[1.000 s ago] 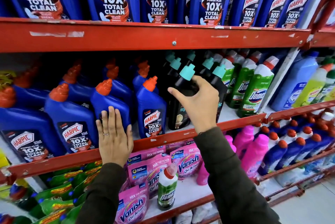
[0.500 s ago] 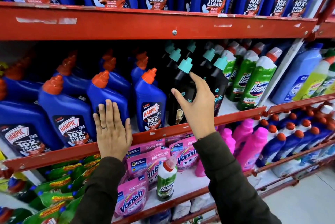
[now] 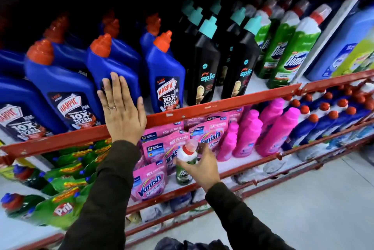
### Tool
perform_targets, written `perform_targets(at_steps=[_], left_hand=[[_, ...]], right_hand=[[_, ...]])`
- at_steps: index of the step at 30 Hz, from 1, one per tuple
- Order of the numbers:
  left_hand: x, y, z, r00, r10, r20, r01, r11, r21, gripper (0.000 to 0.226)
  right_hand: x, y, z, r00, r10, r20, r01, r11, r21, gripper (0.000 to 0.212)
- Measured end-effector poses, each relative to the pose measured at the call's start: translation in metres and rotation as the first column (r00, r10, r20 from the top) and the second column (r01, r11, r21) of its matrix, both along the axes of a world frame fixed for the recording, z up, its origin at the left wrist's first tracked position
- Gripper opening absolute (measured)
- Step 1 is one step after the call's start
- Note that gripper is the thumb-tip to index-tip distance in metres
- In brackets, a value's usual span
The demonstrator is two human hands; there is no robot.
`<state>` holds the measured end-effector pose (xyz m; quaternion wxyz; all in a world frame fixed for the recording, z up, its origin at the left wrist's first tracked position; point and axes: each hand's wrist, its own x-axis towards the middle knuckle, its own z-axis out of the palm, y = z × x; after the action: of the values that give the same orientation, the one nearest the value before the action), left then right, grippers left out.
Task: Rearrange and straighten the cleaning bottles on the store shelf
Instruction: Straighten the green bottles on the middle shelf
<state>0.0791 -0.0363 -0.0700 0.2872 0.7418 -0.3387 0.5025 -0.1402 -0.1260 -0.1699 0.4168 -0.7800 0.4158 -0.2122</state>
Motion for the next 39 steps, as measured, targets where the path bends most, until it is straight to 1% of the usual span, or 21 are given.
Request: perform_targets(at_steps=[3,5,7,9,10,12,14,15,16,18,20,21,24,27,30,33,39], left_hand=[[0.000,0.001,0.000,1.000,0.006,-0.003,-0.006,1.000,-0.001,0.063],[0.000,0.001,0.000,1.000,0.004,-0.006,-0.004,1.000,-0.002,0.063],[0.001,0.001,-0.001,1.000,-0.002,-0.003,0.002,1.000,-0.001,0.063],[0.001,0.002,-0.001,1.000,-0.005,-0.003,0.005,1.000,0.003,0.064],[0.001,0.002,-0.001,1.000,-0.006,-0.002,0.006,1.000,0.006,0.065],[0.001,0.002,-0.002,1.000,-0.017,0.012,0.017,1.000,0.007,0.070],[0.001,0.002,-0.002,0.999,-0.037,0.030,0.036,0.999,0.009,0.074],[0.002,0.001,-0.003,0.998,-0.045,0.039,0.045,0.999,0.008,0.075],[0.003,0.002,-0.004,0.998,-0.048,0.041,0.048,0.999,0.008,0.074],[0.004,0.001,-0.005,0.998,-0.052,0.038,0.052,0.999,0.001,0.074],[0.004,0.000,-0.005,0.997,-0.067,0.030,0.067,0.998,-0.007,0.073],[0.004,0.000,-0.006,0.997,-0.073,0.027,0.073,0.997,-0.005,0.072],[0.006,0.000,-0.006,0.996,-0.080,0.029,0.080,0.997,0.002,0.071],[0.007,0.000,-0.006,0.996,-0.088,0.033,0.088,0.996,-0.001,0.070],[0.007,-0.001,-0.007,0.996,-0.084,0.038,0.085,0.996,-0.001,0.069],[0.007,0.000,-0.007,0.995,-0.091,0.038,0.091,0.996,0.005,0.068],[0.008,0.000,-0.007,0.995,-0.093,0.040,0.093,0.996,0.005,0.068]], right_hand=[[0.001,-0.006,-0.004,0.999,0.002,-0.034,-0.001,1.000,0.015,0.062],[-0.003,-0.014,0.004,1.000,-0.008,0.000,0.008,1.000,0.005,0.051],[-0.009,-0.023,0.024,0.997,-0.037,0.063,0.038,0.999,-0.014,0.050],[-0.016,-0.034,0.054,0.992,-0.043,0.122,0.049,0.998,-0.047,0.058],[-0.021,-0.040,0.073,0.986,-0.050,0.157,0.062,0.995,-0.073,0.058],[-0.032,-0.053,0.114,0.964,-0.078,0.256,0.115,0.984,-0.133,0.051],[-0.045,-0.067,0.152,0.927,-0.119,0.355,0.199,0.960,-0.196,0.038],[-0.051,-0.074,0.171,0.906,-0.140,0.399,0.249,0.939,-0.235,0.038],[-0.058,-0.082,0.189,0.884,-0.164,0.439,0.299,0.918,-0.260,0.044],[-0.069,-0.096,0.220,0.833,-0.222,0.507,0.413,0.859,-0.303,0.067],[-0.079,-0.112,0.242,0.788,-0.267,0.555,0.513,0.783,-0.352,0.076],[-0.082,-0.120,0.249,0.772,-0.282,0.570,0.542,0.760,-0.358,0.078],[-0.083,-0.145,0.261,0.756,-0.303,0.581,0.574,0.733,-0.365,0.079],[-0.076,-0.165,0.262,0.751,-0.297,0.589,0.563,0.755,-0.337,0.079],[-0.067,-0.176,0.254,0.755,-0.248,0.608,0.519,0.792,-0.321,0.074],[-0.056,-0.190,0.248,0.777,-0.254,0.576,0.504,0.798,-0.329,0.067],[-0.044,-0.208,0.253,0.805,-0.331,0.493,0.532,0.772,-0.349,0.066]])
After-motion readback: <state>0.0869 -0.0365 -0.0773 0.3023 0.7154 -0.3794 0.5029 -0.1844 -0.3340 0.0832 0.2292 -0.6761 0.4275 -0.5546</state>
